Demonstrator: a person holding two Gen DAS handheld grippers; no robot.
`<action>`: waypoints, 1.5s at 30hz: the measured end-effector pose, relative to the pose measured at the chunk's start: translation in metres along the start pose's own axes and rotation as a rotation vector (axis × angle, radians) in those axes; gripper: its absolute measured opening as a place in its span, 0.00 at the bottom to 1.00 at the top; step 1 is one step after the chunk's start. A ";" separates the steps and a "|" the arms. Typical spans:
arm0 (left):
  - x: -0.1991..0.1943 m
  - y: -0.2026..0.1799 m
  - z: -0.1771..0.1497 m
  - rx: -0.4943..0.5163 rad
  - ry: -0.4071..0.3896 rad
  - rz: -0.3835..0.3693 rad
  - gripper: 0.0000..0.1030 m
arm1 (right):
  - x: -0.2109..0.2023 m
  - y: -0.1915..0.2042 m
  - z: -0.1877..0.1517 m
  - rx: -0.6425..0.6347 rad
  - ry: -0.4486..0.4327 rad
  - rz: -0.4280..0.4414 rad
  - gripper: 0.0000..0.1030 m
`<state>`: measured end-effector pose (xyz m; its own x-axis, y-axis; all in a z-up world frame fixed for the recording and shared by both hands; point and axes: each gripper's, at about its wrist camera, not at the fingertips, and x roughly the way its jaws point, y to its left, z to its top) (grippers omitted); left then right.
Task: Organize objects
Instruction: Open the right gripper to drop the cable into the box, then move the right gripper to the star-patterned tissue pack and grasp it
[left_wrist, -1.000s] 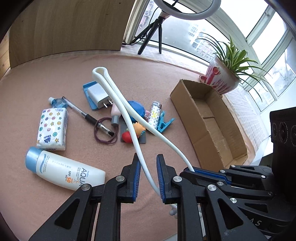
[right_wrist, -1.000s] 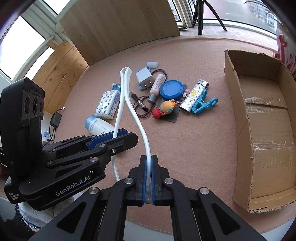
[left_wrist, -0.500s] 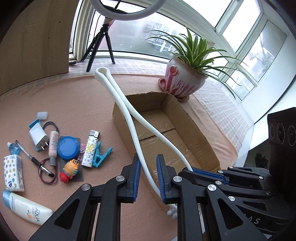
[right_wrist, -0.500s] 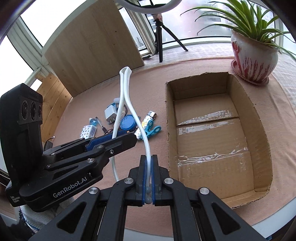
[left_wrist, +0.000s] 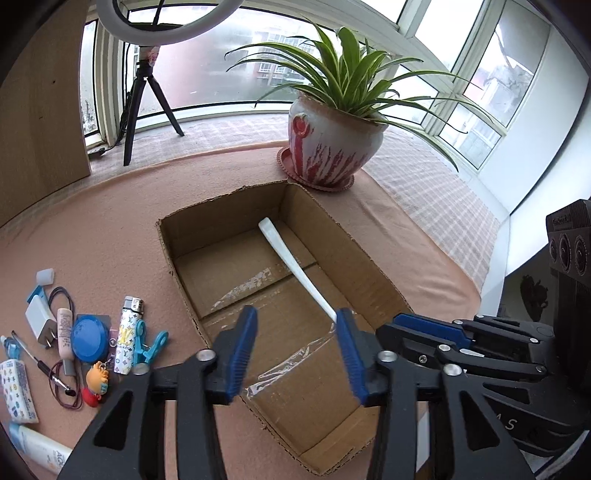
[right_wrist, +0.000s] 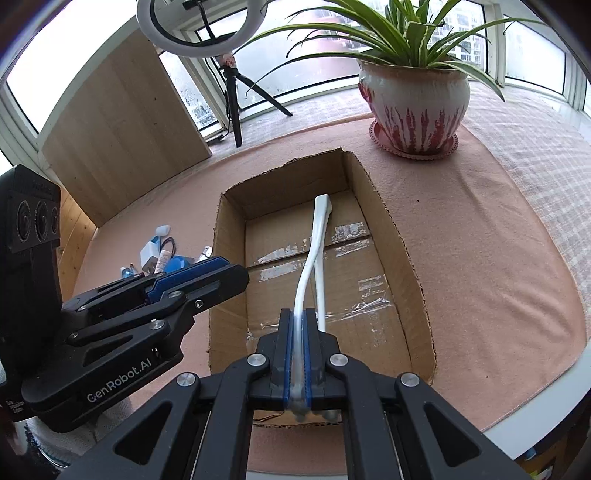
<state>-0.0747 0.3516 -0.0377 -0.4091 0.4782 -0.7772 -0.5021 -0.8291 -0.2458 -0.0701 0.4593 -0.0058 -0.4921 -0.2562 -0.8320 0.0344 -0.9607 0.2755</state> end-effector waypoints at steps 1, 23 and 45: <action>-0.002 0.005 0.000 -0.013 -0.009 0.010 0.59 | 0.000 -0.004 0.000 0.020 0.001 -0.017 0.19; -0.071 0.130 -0.058 -0.203 -0.005 0.161 0.60 | 0.000 0.040 -0.001 0.007 -0.021 0.006 0.54; -0.120 0.287 -0.117 -0.397 0.053 0.348 0.62 | 0.063 0.160 0.013 -0.118 0.111 0.140 0.54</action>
<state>-0.0806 0.0228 -0.0829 -0.4555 0.1483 -0.8778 -0.0122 -0.9870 -0.1604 -0.1074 0.2910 -0.0081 -0.3771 -0.3918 -0.8392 0.2007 -0.9192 0.3389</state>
